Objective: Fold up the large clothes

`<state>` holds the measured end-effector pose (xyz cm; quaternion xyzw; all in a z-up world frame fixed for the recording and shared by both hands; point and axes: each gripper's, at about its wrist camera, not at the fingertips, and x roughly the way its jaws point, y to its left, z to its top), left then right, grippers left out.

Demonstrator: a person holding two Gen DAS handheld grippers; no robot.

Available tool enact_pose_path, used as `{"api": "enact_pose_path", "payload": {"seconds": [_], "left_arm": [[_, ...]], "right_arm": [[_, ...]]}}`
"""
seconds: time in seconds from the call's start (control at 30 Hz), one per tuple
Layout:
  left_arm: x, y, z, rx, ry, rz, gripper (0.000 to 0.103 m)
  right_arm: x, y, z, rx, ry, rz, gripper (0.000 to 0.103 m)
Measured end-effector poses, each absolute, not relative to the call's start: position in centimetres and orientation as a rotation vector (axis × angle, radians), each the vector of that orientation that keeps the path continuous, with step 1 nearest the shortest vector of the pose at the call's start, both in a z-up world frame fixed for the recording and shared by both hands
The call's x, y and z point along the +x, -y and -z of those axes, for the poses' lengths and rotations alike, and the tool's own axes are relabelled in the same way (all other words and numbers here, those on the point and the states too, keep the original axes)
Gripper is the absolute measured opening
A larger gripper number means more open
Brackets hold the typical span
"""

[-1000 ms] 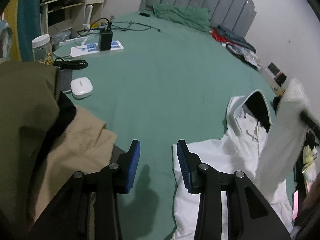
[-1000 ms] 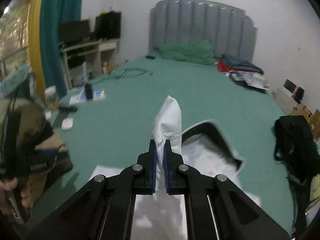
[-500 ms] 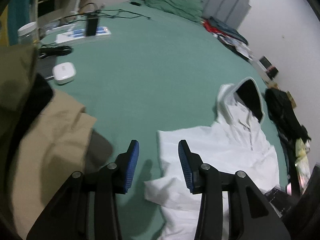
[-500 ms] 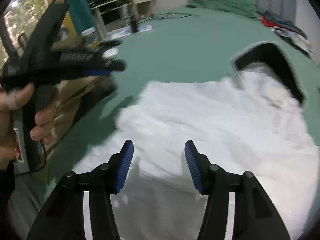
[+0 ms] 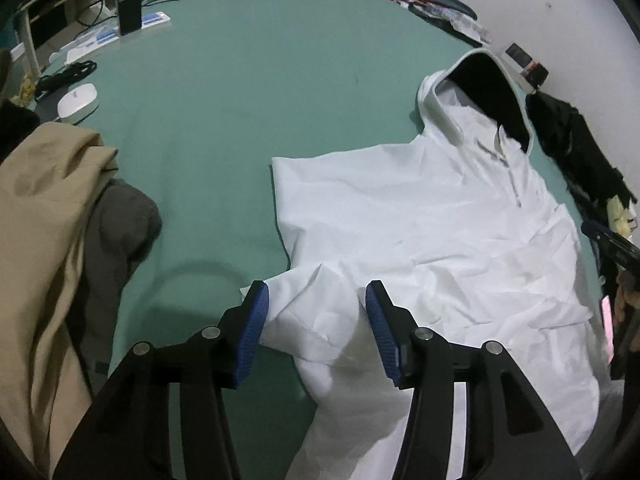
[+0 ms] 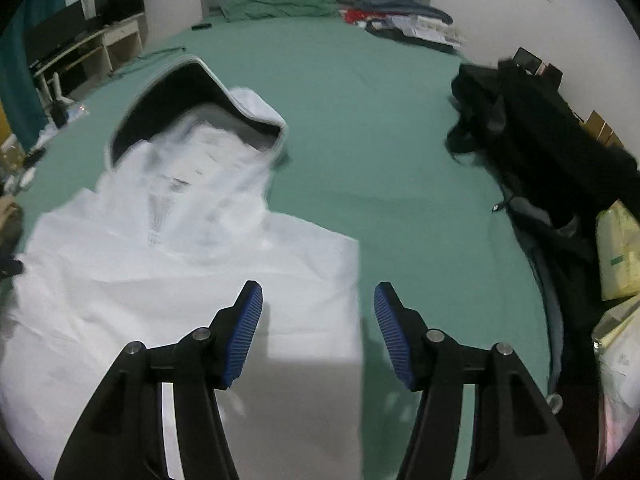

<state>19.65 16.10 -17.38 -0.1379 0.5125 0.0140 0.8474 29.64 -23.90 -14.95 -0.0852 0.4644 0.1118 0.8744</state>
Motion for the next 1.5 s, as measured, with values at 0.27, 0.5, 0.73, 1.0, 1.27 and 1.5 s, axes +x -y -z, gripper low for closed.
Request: {"api": "enact_pose_path", "payload": {"seconds": [0.27,0.5,0.73,1.0,1.27,1.5], "left_arm": [[20.8,-14.2,17.3,-0.153,-1.048,-0.034,0.008],[20.6,-15.2,13.5,-0.19,-0.894,-0.079,0.007],[23.5,-15.1,16.7,-0.236,-1.007,-0.094,0.008],[23.3,-17.0,16.7,-0.344,-0.972,-0.102,0.043],[23.8,-20.1,15.1,-0.427,-0.912,-0.164,0.044],[24.0,-20.7,14.4,-0.366,-0.912,-0.203,0.045]], "right_arm": [[32.4,24.1,18.7,-0.146,-1.037,-0.268,0.005],[32.2,25.6,15.9,-0.107,-0.951,-0.22,0.004],[34.1,26.5,18.0,-0.038,-1.0,-0.152,0.004],[34.5,25.2,17.2,-0.108,-0.996,-0.093,0.027],[38.0,16.9,11.8,-0.202,-0.815,-0.28,0.076],[43.0,6.0,11.2,-0.442,-0.713,-0.394,0.076]]}}
